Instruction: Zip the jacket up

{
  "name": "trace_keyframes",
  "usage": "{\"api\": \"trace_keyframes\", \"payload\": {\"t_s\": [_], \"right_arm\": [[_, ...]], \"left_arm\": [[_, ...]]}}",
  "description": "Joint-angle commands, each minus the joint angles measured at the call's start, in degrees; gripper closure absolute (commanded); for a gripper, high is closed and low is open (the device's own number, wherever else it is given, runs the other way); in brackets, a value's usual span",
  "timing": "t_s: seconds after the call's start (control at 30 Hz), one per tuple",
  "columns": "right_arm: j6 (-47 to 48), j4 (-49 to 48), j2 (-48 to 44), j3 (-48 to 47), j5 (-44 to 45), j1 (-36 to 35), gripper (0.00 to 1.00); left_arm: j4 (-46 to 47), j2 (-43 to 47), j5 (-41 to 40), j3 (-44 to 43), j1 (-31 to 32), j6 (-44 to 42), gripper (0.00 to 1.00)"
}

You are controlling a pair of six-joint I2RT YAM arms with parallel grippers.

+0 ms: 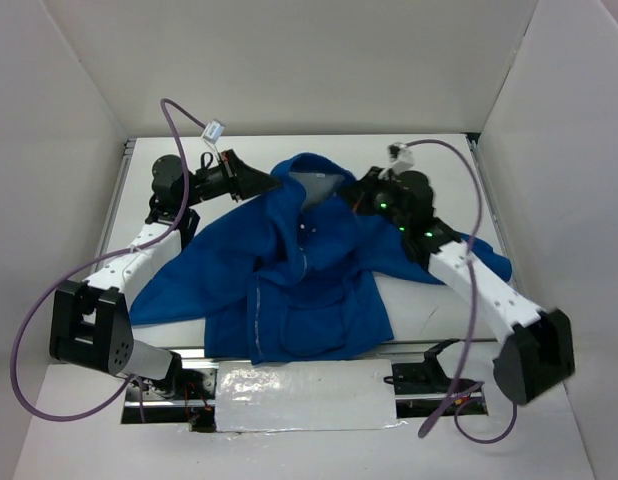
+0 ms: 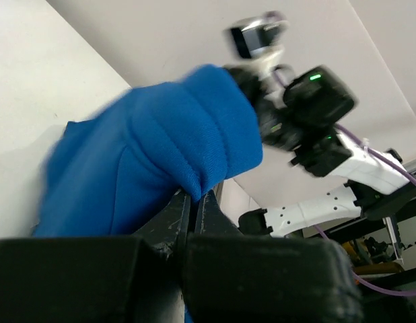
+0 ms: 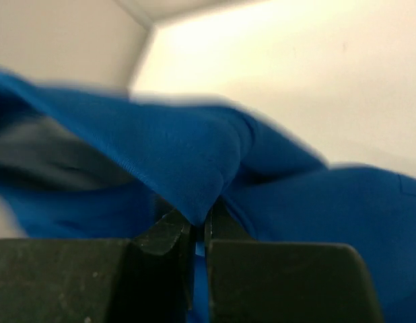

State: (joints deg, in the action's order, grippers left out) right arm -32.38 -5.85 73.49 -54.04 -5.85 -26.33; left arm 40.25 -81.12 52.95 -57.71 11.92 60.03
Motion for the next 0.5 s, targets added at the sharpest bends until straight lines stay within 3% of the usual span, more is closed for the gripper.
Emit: {"api": "trace_keyframes", "payload": {"t_s": [0.0,0.17,0.27,0.4,0.47], "right_arm": [[-2.51,-7.15,-12.3,0.95,-9.94,5.57,1.0],[-2.25,-0.59,-18.21,-3.08,-19.8,13.13,1.0],[0.56,4.25,-17.25,-4.85,-21.22,13.32,1.0],[-0.75,1.29,-19.07,5.21,-26.13,16.47,1.0],[-3.38,-0.13,-21.19,9.72,-25.45,18.15,1.0]], "left_arm": [[8.52,1.76,2.07,0.23,-0.5,0.61,1.0],[18.7,-0.43,5.32,1.29,-0.5,6.14,1.0],[27.29,-2.36,6.38,1.81,-0.5,11.85,1.0],[36.1,-4.39,7.34,2.34,-0.58,19.58,1.0],[35.87,-4.92,6.91,2.34,-0.67,19.77,1.0]]}}
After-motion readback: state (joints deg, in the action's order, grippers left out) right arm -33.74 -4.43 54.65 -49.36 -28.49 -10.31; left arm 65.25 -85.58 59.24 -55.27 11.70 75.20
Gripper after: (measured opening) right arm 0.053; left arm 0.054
